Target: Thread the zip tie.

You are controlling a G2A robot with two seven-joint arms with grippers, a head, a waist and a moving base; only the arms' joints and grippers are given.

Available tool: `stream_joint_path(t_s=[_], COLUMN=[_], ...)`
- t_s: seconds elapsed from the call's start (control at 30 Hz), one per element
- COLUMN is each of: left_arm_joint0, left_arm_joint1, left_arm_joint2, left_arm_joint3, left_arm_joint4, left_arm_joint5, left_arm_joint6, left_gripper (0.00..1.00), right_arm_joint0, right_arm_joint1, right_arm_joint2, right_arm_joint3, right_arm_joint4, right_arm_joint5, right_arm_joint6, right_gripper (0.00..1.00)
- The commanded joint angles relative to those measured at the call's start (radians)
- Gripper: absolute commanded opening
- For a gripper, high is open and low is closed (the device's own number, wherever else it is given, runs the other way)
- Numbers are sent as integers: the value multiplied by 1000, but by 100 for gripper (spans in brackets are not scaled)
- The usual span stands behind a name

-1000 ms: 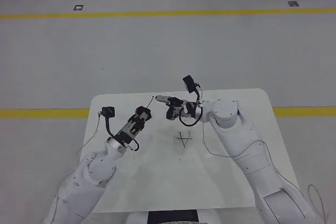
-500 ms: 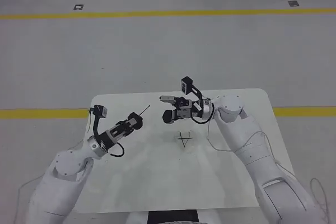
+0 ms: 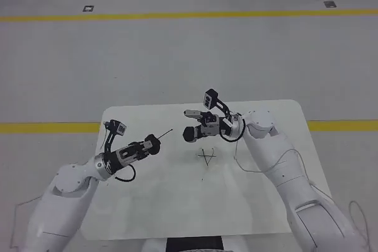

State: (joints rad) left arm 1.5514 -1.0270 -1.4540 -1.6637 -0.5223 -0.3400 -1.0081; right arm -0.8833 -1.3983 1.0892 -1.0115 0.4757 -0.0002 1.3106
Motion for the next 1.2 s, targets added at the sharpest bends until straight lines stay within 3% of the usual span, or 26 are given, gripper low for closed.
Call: stream_joint_path(t_s=[0.0, 0.07, 0.3, 0.4, 0.53, 0.63, 0.7, 0.73, 0.77, 1.17], left_arm_joint0=[-8, -18, -18, -20, -30, -31, -31, -31, -31, -31], left_arm_joint1=[3, 6, 6, 6, 14, 18, 18, 18, 18, 18], left_arm_joint2=[-7, -13, -12, -3, -10, -16, -16, -16, -16, -16], left_arm_joint3=[22, 32, 33, 49, 69, 76, 76, 76, 76, 76], left_arm_joint4=[-54, -52, -50, -59, -76, -66, -66, -66, -66, -66], left_arm_joint5=[0, 0, 2, 28, 47, 42, 42, 42, 42, 42], left_arm_joint6=[-79, -127, -121, -114, -197, -224, -224, -224, -224, -224], left_gripper=[0, 0, 0, 0, 0, 0, 0, 0, 0, 0], right_arm_joint0=[16, 22, 22, 0, 2, 9, 14, 17, 20, 38], right_arm_joint1=[-3, -4, -4, -2, 2, 2, 1, 1, 2, 12], right_arm_joint2=[-12, -15, -15, -24, -28, -38, -52, -57, -62, -125], right_arm_joint3=[28, 40, 40, 25, 28, 37, 37, 38, 38, 35], right_arm_joint4=[21, 26, 26, 19, 26, 30, 31, 27, 26, 44], right_arm_joint5=[-9, -13, -13, -2, -8, -16, -20, -23, -27, -50], right_arm_joint6=[40, 48, 48, 26, 61, 78, 79, 79, 79, 79], right_gripper=[100, 100, 100, 100, 100, 100, 81, 58, 45, 34])
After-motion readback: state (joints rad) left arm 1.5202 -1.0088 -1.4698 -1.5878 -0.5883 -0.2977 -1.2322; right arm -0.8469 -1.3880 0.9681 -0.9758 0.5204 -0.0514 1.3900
